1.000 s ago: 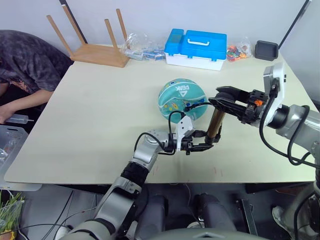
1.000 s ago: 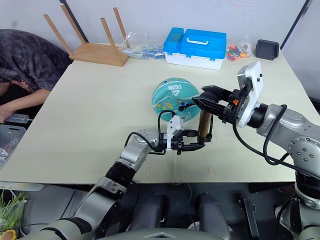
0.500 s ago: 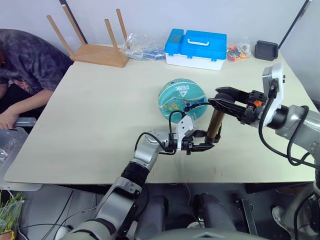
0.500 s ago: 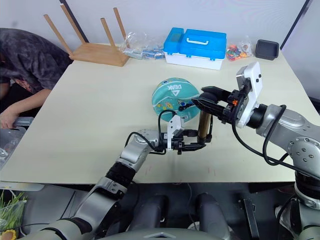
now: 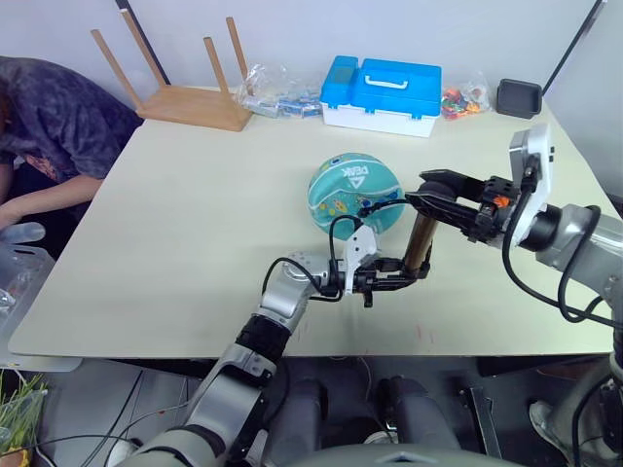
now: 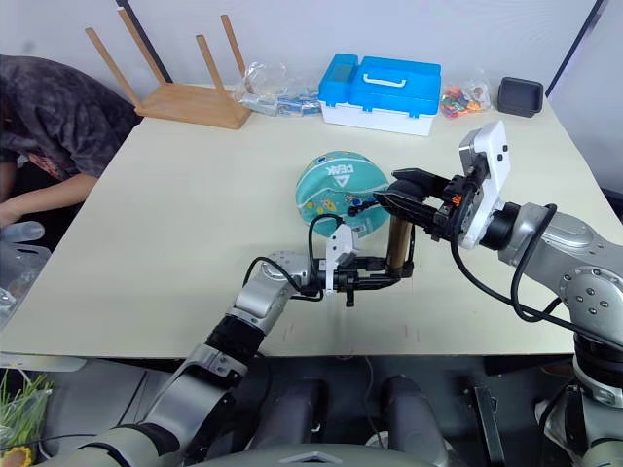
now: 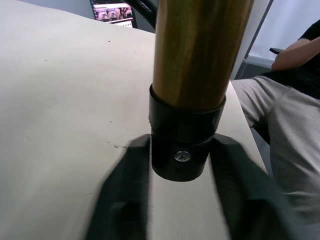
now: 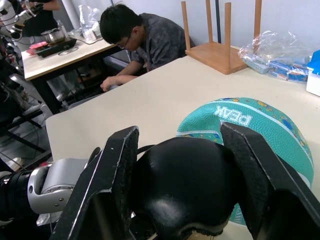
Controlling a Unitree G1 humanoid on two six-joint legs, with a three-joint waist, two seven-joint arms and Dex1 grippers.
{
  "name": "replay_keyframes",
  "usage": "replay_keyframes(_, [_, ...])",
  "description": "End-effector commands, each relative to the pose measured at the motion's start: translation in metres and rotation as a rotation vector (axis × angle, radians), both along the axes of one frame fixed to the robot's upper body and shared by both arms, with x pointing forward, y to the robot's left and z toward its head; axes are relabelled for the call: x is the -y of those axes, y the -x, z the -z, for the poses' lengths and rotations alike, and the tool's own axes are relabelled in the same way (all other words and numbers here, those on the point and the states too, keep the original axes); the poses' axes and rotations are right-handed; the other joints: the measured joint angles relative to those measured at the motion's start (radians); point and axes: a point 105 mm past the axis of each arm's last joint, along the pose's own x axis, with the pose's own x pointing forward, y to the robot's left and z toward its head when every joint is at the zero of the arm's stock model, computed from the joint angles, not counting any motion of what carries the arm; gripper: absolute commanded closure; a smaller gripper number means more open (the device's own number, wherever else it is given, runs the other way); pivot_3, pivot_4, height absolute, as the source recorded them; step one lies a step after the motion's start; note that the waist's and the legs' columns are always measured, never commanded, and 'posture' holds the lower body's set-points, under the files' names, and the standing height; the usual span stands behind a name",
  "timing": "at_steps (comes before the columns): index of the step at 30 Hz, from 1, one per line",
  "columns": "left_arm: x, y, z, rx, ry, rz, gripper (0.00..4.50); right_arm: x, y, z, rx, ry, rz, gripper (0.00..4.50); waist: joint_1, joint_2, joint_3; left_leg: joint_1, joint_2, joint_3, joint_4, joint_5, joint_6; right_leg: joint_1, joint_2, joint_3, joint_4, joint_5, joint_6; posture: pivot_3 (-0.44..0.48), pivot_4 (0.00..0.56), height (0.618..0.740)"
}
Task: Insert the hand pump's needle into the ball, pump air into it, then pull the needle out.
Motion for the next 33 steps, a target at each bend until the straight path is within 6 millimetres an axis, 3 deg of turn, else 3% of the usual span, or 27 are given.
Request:
replay_keyframes(1, [0.004,-0.004,-0.012,0.026,0.032,-0.004,3.55,-0.007,0.011,-0.01,0.053,-0.005,-0.045,2.43,0.0,0.0,0.0,0.0,0.0,0.0,0.0,0.0,0.0,0.0,0.0,0.0,0.0,0.0,0.0,0.0,0.15,0.74])
replay_keyframes(7, [0.004,-0.009,-0.008,0.03,0.01,-0.028,3.55,-0.004,0.009,-0.003,0.038,0.012,-0.029,2.43,0.0,0.0,0.0,0.0,0.0,0.0,0.0,0.0,0.0,0.0,0.0,0.0,0.0,0.0,0.0,0.0,0.15,0.74])
replay_keyframes(21, [0.001,-0.018,0.044,0.082,-0.199,-0.066,3.55,0.0,0.003,-0.002,0.058,0.054,-0.002,2.43,0.0,0.0,0.0,0.0,0.0,0.0,-0.001,0.0,0.0,0.0,0.0,0.0,-0.001,0.0,0.0,0.0,0.15,0.74])
replay_keyframes(33, [-0.02,-0.01,0.092,0.022,-0.363,-0.07,3.55,-0.002,0.004,-0.002,0.066,0.065,-0.011,2.43,0.0,0.0,0.0,0.0,0.0,0.0,-0.001,0.0,0.0,0.0,0.0,0.0,-0.001,0.0,0.001,0.0,0.15,0.74])
